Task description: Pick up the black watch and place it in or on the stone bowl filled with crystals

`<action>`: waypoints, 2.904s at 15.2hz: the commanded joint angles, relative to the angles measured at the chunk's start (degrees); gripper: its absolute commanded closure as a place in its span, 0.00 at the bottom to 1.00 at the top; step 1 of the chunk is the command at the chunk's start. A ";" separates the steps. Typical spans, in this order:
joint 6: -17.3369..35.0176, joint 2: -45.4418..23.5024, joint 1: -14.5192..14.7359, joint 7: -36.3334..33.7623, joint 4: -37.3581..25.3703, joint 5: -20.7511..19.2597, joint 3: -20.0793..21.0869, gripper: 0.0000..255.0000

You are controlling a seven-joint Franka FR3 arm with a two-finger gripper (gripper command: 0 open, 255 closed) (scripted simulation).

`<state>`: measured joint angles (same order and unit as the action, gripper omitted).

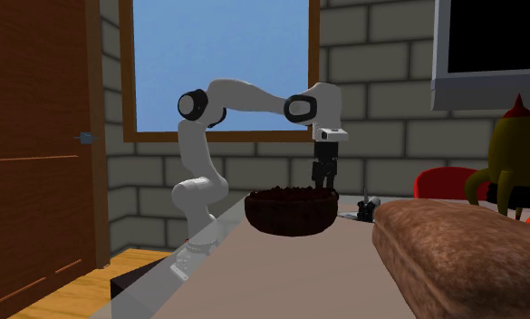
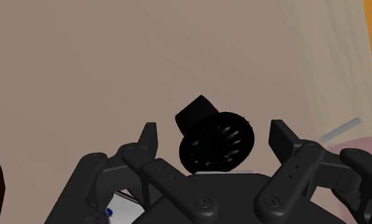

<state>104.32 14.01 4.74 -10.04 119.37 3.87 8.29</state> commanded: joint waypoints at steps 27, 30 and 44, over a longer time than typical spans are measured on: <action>-4.95 0.10 -0.05 -0.18 -4.88 -0.08 -0.11 1.00; -7.26 -0.03 -0.08 -0.27 -7.33 -0.13 -0.15 1.00; -18.24 -2.21 -0.21 -0.83 -20.49 -0.48 -0.24 1.00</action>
<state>86.90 12.25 4.51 -10.73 100.14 3.44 7.99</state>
